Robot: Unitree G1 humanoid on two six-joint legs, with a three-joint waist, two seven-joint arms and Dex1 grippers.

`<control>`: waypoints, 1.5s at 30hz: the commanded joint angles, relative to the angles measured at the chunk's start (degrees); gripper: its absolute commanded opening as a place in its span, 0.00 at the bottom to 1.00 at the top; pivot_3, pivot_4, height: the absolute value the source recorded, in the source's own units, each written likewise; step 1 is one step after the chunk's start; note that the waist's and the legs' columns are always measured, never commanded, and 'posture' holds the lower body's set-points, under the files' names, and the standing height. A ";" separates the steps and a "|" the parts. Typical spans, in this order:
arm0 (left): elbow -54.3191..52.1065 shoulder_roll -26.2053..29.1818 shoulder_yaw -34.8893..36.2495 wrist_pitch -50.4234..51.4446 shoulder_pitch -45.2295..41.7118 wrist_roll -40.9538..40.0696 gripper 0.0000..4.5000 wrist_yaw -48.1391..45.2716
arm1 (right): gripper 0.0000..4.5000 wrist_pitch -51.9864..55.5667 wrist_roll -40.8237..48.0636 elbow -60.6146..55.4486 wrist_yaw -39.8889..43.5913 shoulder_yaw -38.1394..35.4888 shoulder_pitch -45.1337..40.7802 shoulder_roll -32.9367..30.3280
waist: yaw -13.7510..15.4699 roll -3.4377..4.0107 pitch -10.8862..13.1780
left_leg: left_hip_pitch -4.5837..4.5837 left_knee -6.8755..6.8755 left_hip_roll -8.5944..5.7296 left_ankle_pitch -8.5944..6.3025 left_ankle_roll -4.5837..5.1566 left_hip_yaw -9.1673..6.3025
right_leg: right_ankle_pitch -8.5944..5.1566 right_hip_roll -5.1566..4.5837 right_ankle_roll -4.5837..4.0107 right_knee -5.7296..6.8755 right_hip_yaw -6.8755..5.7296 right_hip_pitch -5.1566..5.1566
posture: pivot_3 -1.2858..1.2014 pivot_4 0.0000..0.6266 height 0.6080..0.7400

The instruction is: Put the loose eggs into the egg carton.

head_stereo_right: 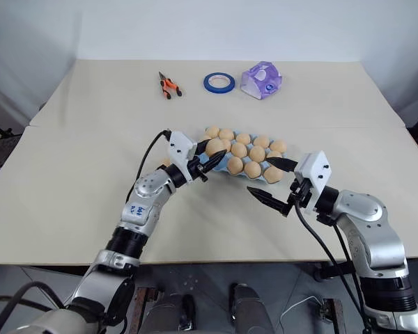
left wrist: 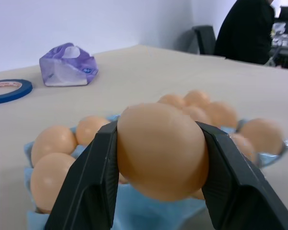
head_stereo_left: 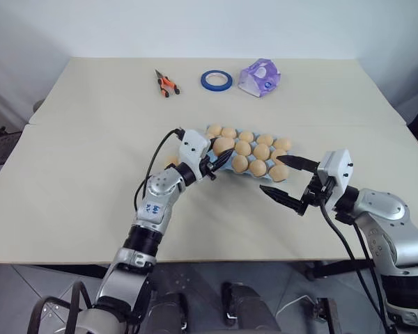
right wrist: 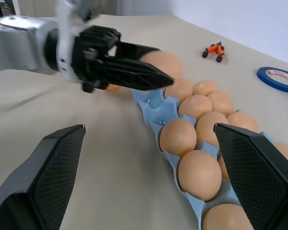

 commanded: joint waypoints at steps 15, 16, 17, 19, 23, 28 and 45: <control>5.90 -1.80 2.36 -6.52 -4.06 -0.57 0.99 -1.95 | 1.00 -0.55 0.82 -4.49 -3.29 -1.45 1.86 0.15 | -0.12 -0.01 0.00 | -0.05 0.01 0.02 -0.05 0.02 0.00 | 0.01 0.02 0.02 -0.01 -0.04 -0.04 | 0.52 0.24 1.00; 3.42 -1.31 2.68 -5.09 -2.86 -0.86 0.99 -1.77 | 1.00 -0.56 0.83 -4.40 -3.27 -1.31 1.76 0.21 | -0.20 -0.01 0.00 | -0.05 0.01 0.01 -0.05 0.02 0.00 | 0.01 0.02 0.02 -0.01 -0.03 -0.03 | 0.52 0.24 1.00; 0.23 -0.74 2.97 -3.27 -1.24 -1.46 0.99 -2.12 | 1.00 -0.55 0.84 -4.34 -3.27 -1.19 1.66 0.27 | -0.26 0.00 0.00 | -0.04 0.00 0.02 -0.05 0.02 0.02 | 0.01 0.02 0.02 -0.02 -0.01 -0.04 | 0.52 0.24 1.00; -6.65 0.94 3.02 -0.07 2.68 -2.70 0.99 -3.72 | 1.00 -0.57 0.86 -4.30 -3.27 -1.06 1.55 0.36 | -0.28 0.00 0.00 | -0.04 -0.01 0.04 -0.06 0.01 0.02 | 0.01 0.03 0.02 0.01 0.00 -0.04 | 0.52 0.24 1.00; -23.00 8.35 2.72 7.98 15.67 -7.74 0.99 -11.42 | 1.00 -0.56 1.13 -4.02 -2.77 -0.83 1.43 0.48 | -0.49 0.01 0.00 | 0.05 -0.06 0.12 -0.04 -0.11 0.05 | -0.03 0.08 -0.04 0.08 0.05 -0.04 | 0.52 0.24 1.00; -35.06 16.91 7.41 13.13 27.97 -14.46 0.99 -16.71 | 1.00 -0.85 1.11 -3.08 -1.75 -0.59 0.89 0.49 | -0.17 0.02 0.01 | 0.10 -0.02 0.10 0.01 -0.11 0.03 | -0.06 0.00 -0.13 0.18 0.03 -0.03 | 0.52 0.24 1.00; -29.18 32.31 30.73 14.44 37.45 -20.04 0.99 -18.90 | 1.00 -1.25 0.96 -1.23 1.31 -0.23 0.36 0.58 | -0.19 0.02 0.01 | 0.05 -0.17 0.11 -0.10 -0.32 0.01 | -0.09 -0.13 -0.50 -0.08 -0.04 -0.06 | 0.52 0.24 1.00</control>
